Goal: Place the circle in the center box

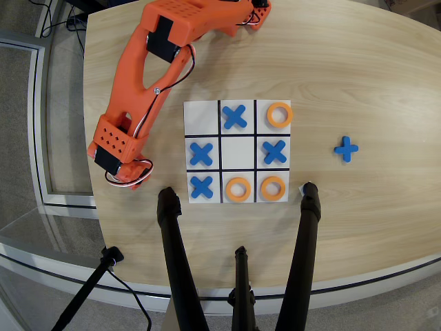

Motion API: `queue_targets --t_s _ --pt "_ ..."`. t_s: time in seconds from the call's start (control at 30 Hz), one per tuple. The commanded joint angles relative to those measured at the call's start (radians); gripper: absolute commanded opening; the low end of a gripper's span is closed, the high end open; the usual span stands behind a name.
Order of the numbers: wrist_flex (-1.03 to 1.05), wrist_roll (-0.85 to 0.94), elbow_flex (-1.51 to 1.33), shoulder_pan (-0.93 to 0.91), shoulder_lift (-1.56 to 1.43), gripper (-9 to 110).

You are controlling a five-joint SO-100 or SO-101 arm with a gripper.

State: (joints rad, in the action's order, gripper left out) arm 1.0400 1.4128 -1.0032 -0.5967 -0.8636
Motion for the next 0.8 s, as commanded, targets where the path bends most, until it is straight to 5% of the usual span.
queue_targets --t_s 0.0,0.77 --pt "0.021 0.005 0.038 0.003 -0.005 12" --pt "0.202 0.011 0.156 -0.028 0.023 12"
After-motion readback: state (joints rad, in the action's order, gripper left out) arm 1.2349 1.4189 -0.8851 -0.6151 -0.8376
